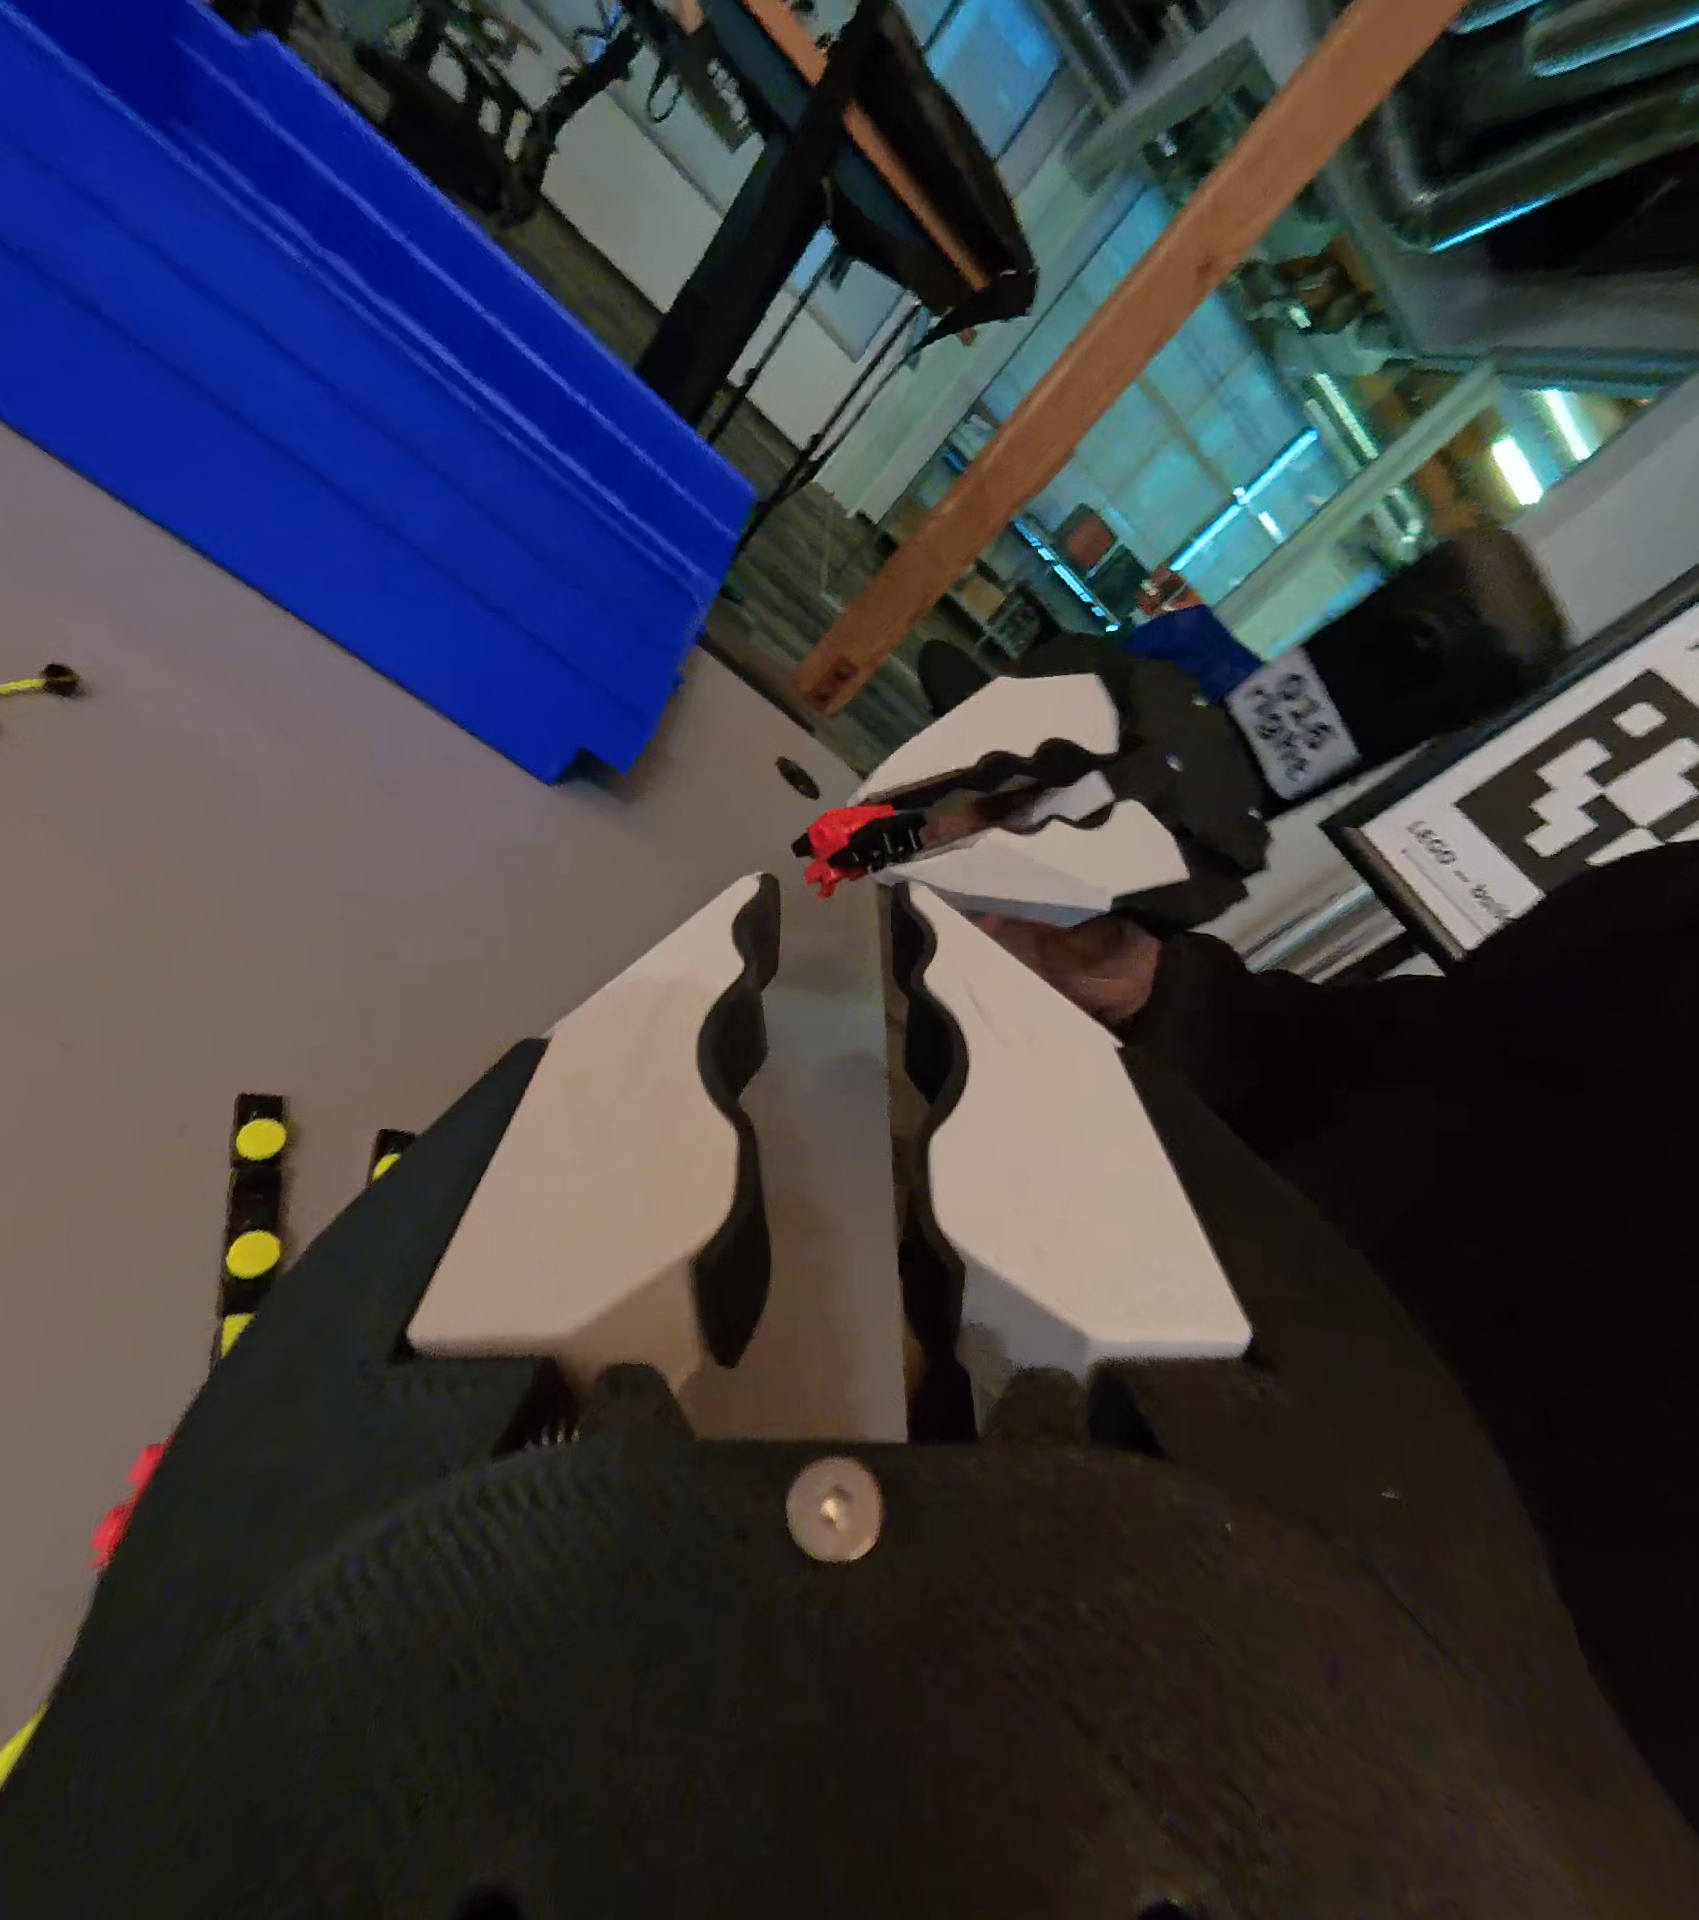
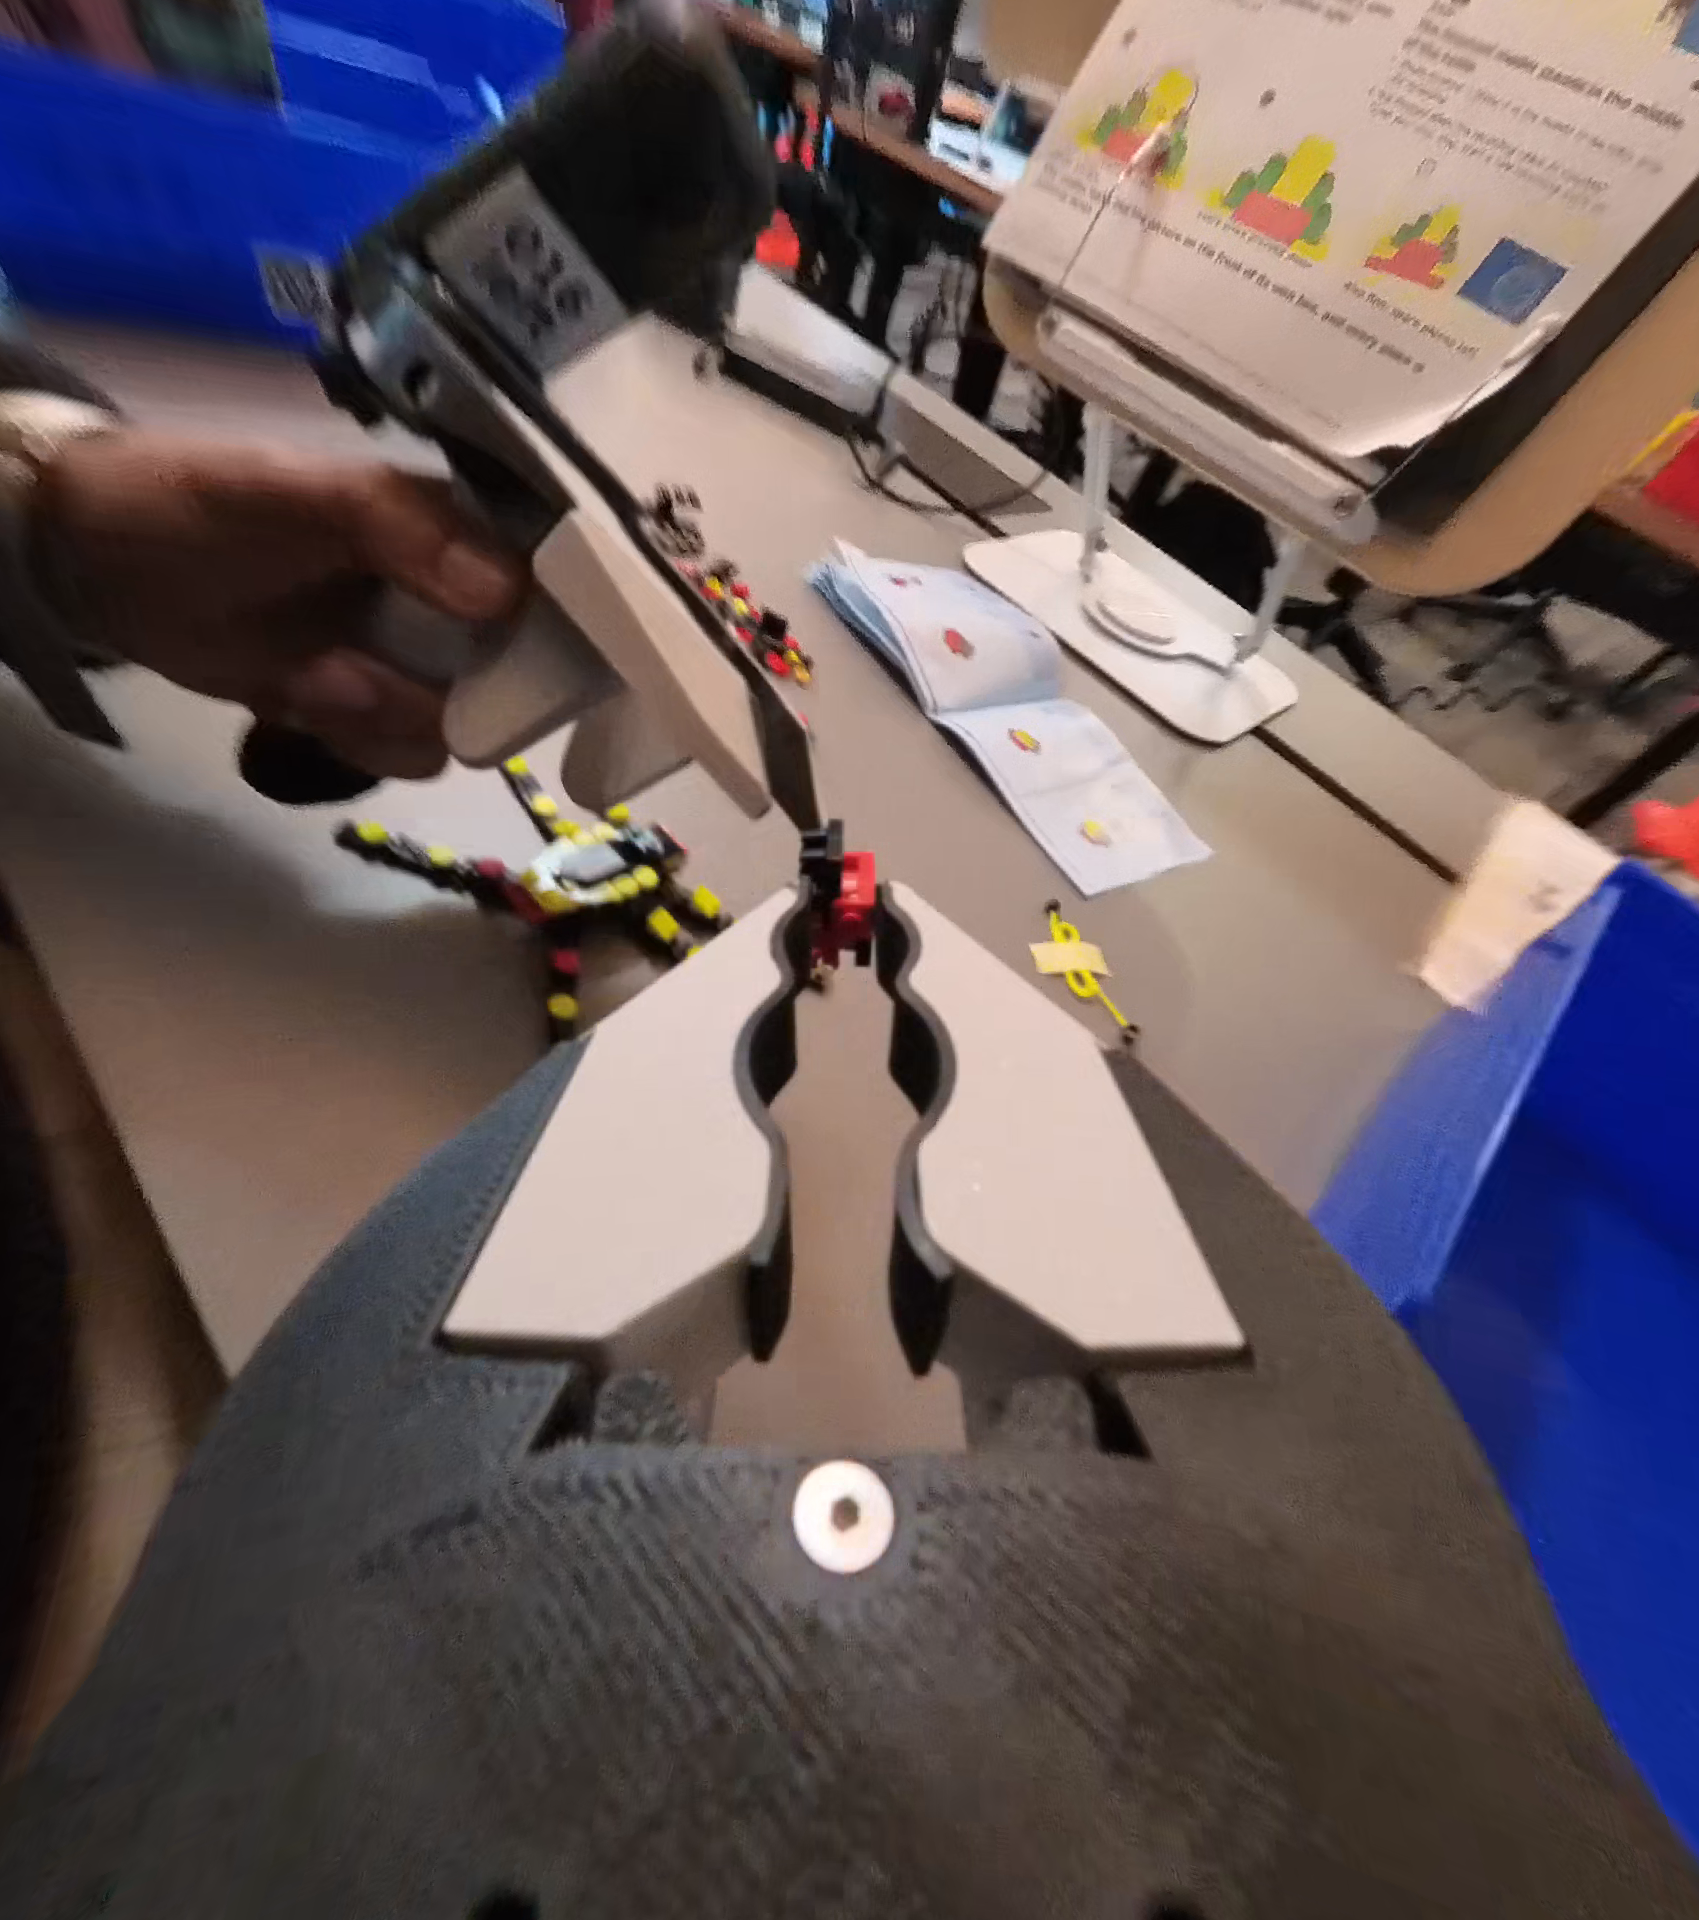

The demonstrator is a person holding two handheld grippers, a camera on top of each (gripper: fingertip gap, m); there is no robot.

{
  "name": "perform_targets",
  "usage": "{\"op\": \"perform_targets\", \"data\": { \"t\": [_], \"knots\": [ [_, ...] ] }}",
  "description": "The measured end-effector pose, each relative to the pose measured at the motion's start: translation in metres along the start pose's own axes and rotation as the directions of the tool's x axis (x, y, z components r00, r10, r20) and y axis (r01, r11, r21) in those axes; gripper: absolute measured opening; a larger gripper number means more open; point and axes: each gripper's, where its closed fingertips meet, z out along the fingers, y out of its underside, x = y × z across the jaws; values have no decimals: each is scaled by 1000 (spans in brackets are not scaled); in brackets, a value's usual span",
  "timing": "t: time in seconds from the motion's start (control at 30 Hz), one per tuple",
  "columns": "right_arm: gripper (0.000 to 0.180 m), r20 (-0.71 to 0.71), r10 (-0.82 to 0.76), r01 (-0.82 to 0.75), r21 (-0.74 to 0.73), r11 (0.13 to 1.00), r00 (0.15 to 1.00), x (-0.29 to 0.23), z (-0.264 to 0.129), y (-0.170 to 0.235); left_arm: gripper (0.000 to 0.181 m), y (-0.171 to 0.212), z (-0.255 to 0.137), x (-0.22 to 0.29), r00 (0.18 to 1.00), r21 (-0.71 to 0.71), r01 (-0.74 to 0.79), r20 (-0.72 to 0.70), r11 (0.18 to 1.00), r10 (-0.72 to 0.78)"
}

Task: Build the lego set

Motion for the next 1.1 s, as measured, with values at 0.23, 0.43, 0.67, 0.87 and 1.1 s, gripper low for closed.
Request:
{"op": "perform_targets", "data": {
  "t": [0.23, 0.43, 0.67, 0.87, 1.1],
  "knots": [
    [10, -120, -292, 265, -198, 944, 949, -1, 12, 15, 17, 7, 5, -11, 974, -29, -131, 184, 991, 134],
    [10, -138, -439, 391, -277, 878, 888, -7, 18, 18, 12, 9, 7, -11, 966, -24, -127, 222, 992, 130],
    [10, -162, -469, 408, -303, 861, 869, -5, 19, 17, 17, 9, 6, -15, 947, -46, -167, 270, 985, 173],
    [9, -166, -520, 447, -338, 828, 838, -4, 20, 20, 13, 10, 8, -16, 936, -61, -186, 292, 981, 196],
    [10, -170, -546, 470, -345, 813, 820, -4, 20, 19, 21, 11, 8, -16, 944, -58, -168, 277, 984, 178]
  ]
}}
